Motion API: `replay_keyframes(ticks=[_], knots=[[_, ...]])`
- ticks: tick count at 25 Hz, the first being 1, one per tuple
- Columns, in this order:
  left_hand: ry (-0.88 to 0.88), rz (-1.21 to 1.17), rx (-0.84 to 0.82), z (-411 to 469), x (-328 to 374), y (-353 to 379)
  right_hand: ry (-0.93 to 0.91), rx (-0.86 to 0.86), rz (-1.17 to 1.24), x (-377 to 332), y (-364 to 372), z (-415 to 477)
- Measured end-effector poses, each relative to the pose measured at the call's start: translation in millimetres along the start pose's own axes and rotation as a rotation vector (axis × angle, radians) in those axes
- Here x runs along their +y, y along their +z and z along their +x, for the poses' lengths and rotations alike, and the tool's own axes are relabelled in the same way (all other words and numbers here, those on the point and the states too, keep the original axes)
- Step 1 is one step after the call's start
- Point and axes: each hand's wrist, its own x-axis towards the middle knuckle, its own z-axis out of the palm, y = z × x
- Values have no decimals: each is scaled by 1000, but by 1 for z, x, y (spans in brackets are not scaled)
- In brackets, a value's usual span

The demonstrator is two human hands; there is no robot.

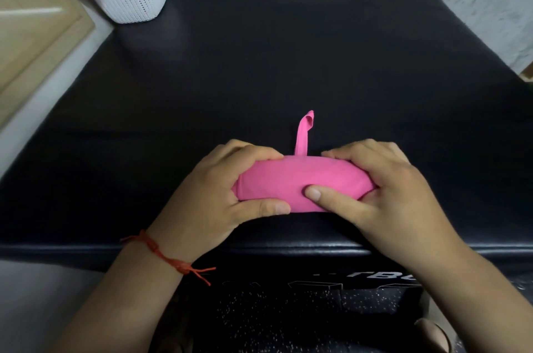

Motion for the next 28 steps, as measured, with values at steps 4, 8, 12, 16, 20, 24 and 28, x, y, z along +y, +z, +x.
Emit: replay_keyframes(ticks=[4,8,12,16,20,24,28], knots=[[-56,-91,-5,4,4,-3,-109,-75,-92,4,0,-4],[-163,-201,-60,7,15,-7,-141,-78,-105,7,1,-7],[-17,110,-2,5,20,-6,-124,-100,-104,2,-6,-2],[205,511,-84,2,31,1,-57,-123,-75,-1,-8,6],[111,532,-23,3,31,11,0,-147,-11,-4,-9,9],[101,524,9,9,28,8,-5,-146,198,-7,-9,5],[61,193,-112,2,40,0,-35,-166,315,-10,-21,1]])
